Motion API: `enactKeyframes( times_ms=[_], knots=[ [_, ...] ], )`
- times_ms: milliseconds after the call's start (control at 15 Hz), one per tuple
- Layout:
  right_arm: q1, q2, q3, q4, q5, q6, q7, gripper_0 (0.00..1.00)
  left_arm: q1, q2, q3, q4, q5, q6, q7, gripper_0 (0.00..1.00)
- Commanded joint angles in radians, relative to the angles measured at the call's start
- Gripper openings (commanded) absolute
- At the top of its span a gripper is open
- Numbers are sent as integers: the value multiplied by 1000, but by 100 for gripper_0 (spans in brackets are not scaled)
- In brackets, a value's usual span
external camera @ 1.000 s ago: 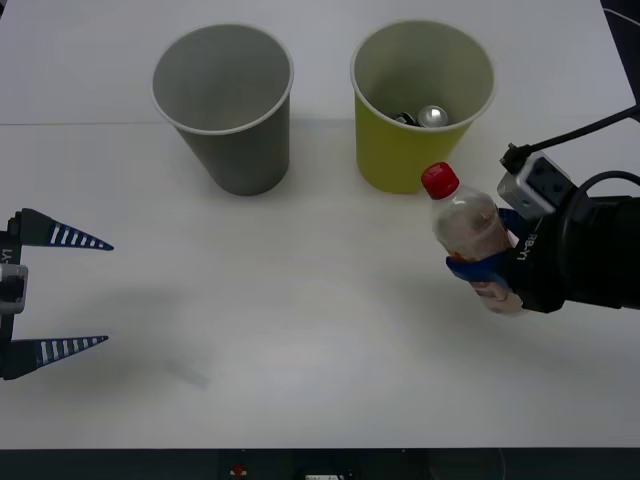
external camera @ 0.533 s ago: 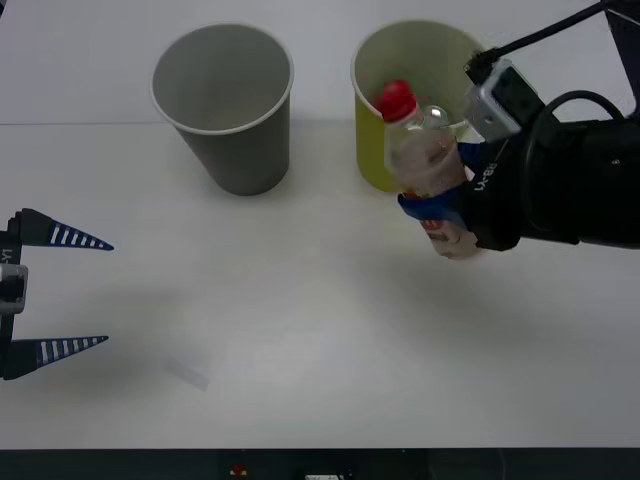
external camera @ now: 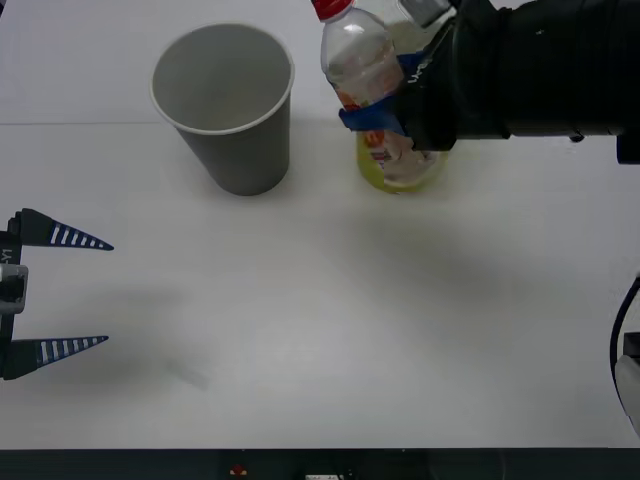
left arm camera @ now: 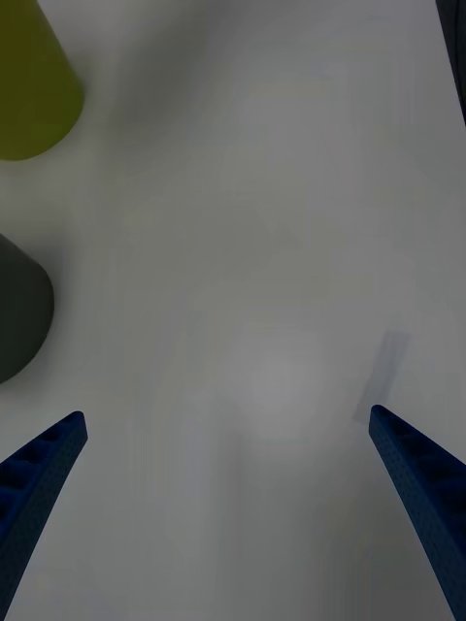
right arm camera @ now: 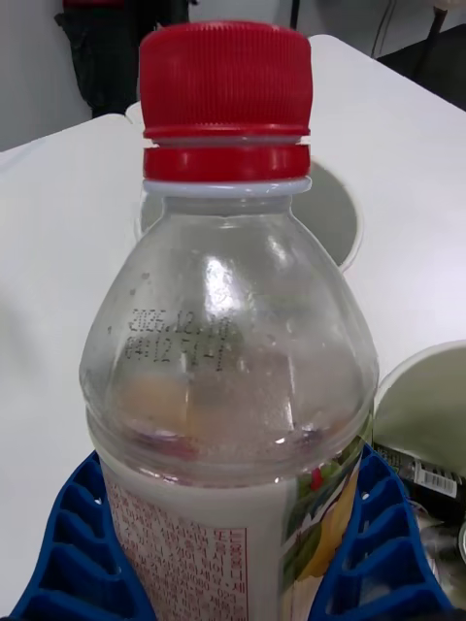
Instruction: Put the can into the green bin and the plastic bottle into the gray bin
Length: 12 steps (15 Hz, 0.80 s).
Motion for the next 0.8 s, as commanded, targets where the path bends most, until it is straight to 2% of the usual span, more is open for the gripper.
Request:
enactKeyframes(
  times_ms=[67,467,800],
  knots=[
    [-104,32,59,91,83,0,-4,0,0,0,0,0,0,0,0,100],
    [-389,131,96,417,183,0,-4,0,0,0,0,0,0,0,0,100],
    [-570,173,116,744,189,0,31,0,0,0,0,0,0,0,0,100]
  ],
)
